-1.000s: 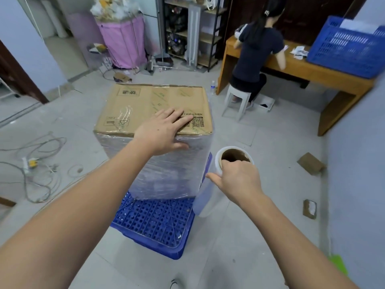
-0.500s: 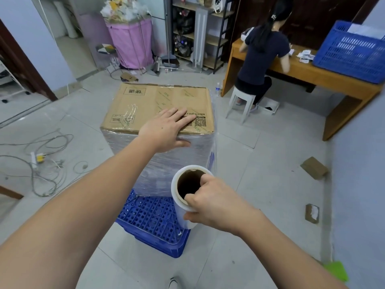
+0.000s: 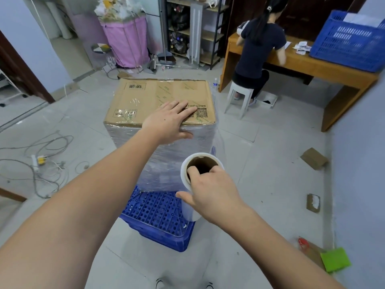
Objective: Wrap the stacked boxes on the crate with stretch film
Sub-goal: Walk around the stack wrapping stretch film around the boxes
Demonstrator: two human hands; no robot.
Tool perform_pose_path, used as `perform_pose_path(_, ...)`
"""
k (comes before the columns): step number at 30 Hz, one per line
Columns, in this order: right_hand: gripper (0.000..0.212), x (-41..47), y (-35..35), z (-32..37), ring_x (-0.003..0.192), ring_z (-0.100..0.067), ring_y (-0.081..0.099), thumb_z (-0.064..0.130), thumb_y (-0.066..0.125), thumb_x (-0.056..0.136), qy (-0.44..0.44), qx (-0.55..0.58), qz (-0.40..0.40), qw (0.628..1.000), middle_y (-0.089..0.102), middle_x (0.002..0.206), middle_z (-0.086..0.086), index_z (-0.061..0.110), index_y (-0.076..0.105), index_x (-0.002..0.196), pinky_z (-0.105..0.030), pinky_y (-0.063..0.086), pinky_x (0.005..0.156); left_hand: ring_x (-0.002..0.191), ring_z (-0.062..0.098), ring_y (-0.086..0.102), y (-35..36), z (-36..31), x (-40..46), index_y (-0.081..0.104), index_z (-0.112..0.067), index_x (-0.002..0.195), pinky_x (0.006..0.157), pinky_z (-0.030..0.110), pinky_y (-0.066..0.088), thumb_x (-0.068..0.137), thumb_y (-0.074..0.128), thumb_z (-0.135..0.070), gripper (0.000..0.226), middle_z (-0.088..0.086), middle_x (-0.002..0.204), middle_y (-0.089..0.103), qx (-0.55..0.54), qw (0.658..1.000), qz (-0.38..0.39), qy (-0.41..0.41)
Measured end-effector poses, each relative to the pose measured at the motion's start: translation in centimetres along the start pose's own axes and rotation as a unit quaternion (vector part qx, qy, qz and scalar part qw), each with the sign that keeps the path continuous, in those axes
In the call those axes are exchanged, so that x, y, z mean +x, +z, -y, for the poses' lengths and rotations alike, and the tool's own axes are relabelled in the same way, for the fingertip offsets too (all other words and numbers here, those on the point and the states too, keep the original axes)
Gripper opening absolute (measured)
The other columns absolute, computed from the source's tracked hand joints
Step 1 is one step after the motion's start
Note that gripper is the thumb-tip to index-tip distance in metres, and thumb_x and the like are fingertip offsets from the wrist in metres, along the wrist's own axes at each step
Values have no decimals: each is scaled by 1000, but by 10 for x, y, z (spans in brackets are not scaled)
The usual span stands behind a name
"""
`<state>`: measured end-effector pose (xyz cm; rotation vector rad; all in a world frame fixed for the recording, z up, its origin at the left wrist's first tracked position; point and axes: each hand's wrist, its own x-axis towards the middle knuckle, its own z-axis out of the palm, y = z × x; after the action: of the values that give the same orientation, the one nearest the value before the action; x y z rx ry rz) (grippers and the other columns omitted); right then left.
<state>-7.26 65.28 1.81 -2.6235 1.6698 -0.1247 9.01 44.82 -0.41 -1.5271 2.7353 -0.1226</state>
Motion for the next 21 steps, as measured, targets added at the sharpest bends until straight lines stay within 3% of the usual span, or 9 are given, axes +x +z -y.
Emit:
perform_pose_path(2,47,4,-6,5,66,-24,51,63,42,95,53,-18,3,998,59,76,-1,17,41,97,-35,32,59,159,26,9,1,1,-2,4,-40,164,129,44,9,89,46,-83,97,0,174,8,-7,1000,3,1)
perform_pose_path(6,27,14,-6,12,63,-25,44,40,48,96,158,-12,23,987,61,80,-2,15,39,93,-34,28,54,158,28,13,2,5,-1,8,-39,164,129,46,13,88,49,-82,97,2,173,12,-6,1000,-14,14)
perform_pose_path(9,18,23,-4,12,61,-24,42,32,50,87,257,8,36,966,45,67,2,16,41,85,-34,23,50,158,31,11,0,10,4,8,-38,164,128,48,11,86,56,-79,101,4,173,11,-18,999,5,31)
perform_pose_path(12,29,32,-3,18,63,-24,46,44,53,83,327,3,36,944,53,70,0,19,44,73,-32,31,54,159,30,10,-13,25,6,14,-34,165,129,47,10,87,67,-67,101,8,173,11,-83,992,49,87)
perform_pose_path(15,61,40,0,27,57,-18,49,78,52,79,373,-21,14,927,56,65,2,18,50,69,-30,32,48,159,29,9,-29,52,-3,21,-30,165,128,45,8,89,74,-55,96,9,173,11,-137,975,96,144)
perform_pose_path(17,70,44,2,32,54,-15,48,85,46,76,406,-34,5,913,55,61,2,16,53,67,-29,30,46,160,29,5,-31,78,-11,17,-32,165,127,46,6,88,71,-63,100,6,173,8,-95,975,114,166)
perform_pose_path(21,68,48,8,40,54,-15,46,83,43,80,435,-46,-19,899,54,60,3,17,53,66,-29,29,47,160,25,-1,-11,120,-26,-5,-45,163,129,53,2,84,51,-85,104,-4,174,-3,-2,976,86,200)
